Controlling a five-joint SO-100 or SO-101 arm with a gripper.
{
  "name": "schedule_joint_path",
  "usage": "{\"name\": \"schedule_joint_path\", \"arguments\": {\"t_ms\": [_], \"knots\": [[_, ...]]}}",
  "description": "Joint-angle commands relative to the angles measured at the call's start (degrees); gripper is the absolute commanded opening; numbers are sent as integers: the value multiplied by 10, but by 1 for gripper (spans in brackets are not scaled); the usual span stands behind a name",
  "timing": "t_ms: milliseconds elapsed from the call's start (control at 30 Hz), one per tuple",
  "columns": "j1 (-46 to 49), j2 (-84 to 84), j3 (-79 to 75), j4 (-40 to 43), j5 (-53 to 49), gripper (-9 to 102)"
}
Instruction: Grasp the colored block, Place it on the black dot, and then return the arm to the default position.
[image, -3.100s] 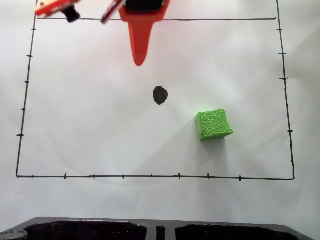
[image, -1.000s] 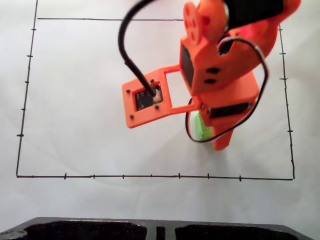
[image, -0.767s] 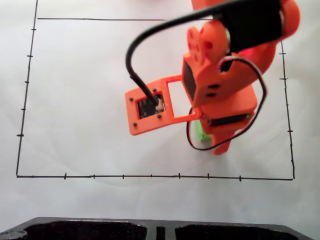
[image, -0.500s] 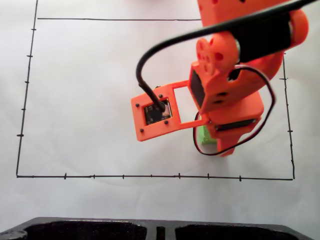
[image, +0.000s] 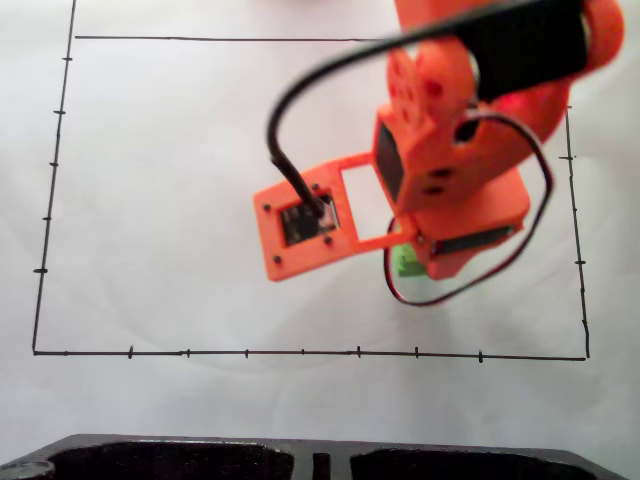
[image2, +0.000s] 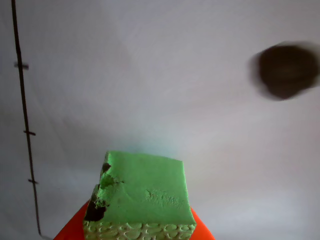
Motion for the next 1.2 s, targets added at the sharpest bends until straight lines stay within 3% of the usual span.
{"name": "schedule_joint_path", "arguments": {"t_ms": [0, 400, 833, 1167], "knots": [[24, 86, 40, 5, -26, 7], [125, 175, 167, 15, -105, 7], [146, 163, 198, -8, -123, 8], [162, 165, 204, 2, -140, 25]]}}
